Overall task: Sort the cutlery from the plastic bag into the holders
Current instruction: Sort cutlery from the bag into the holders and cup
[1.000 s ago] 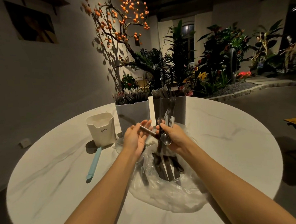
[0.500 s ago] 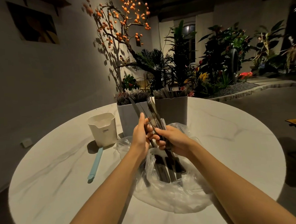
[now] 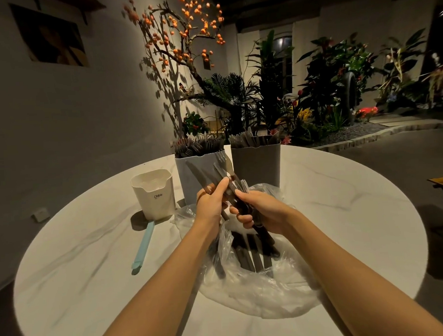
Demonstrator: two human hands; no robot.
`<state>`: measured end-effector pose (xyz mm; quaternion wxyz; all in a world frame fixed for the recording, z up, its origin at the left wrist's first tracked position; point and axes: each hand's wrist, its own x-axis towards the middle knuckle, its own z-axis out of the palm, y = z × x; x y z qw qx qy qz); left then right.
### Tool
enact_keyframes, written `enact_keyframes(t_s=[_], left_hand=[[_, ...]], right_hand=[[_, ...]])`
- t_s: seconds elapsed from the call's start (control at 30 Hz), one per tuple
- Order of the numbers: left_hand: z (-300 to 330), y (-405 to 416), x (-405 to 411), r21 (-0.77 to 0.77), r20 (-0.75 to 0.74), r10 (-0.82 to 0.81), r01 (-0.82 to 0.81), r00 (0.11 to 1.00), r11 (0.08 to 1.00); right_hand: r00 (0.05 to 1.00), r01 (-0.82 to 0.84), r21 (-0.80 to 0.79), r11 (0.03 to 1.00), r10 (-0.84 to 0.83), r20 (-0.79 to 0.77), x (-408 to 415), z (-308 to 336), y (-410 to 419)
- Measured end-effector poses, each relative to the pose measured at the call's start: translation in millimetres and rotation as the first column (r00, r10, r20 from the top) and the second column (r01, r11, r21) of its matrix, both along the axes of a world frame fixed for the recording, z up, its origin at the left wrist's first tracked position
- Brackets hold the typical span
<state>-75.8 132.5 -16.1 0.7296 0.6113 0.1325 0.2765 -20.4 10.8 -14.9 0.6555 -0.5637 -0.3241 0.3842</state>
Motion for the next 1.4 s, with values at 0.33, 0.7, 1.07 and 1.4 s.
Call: enact_keyframes(t_s=[0.33, 0.7, 1.07, 1.4], left_hand=[[1.6, 5.7, 0.6, -0.135, 0.023, 0.057, -0.053, 0.998, 0.989], [1.1, 23.9, 3.5, -0.251, 0.08, 0.184, -0.158, 0.98, 0.955], [-0.2, 28.9, 5.3, -0.09, 0.012, 0.358, -0.356, 0.934, 0.93], [-10.7, 24.3, 8.9, 0.666, 0.101, 0.56, -0.474, 0.823, 0.576]], right_hand=[[0.999, 0.009, -0.061, 0.998, -0.006, 0.045, 7.0, -3.1, -2.7], [0.995, 0.074, -0.148, 0.986, -0.064, 0.073, 17.1, -6.8, -11.2], [0.877, 0.388, 0.017, 0.921, -0.375, 0.302, 19.0, -7.0, -8.1], [0.853, 0.462, 0.096, 0.882, -0.471, 0.226, 20.4, -5.5, -6.9]])
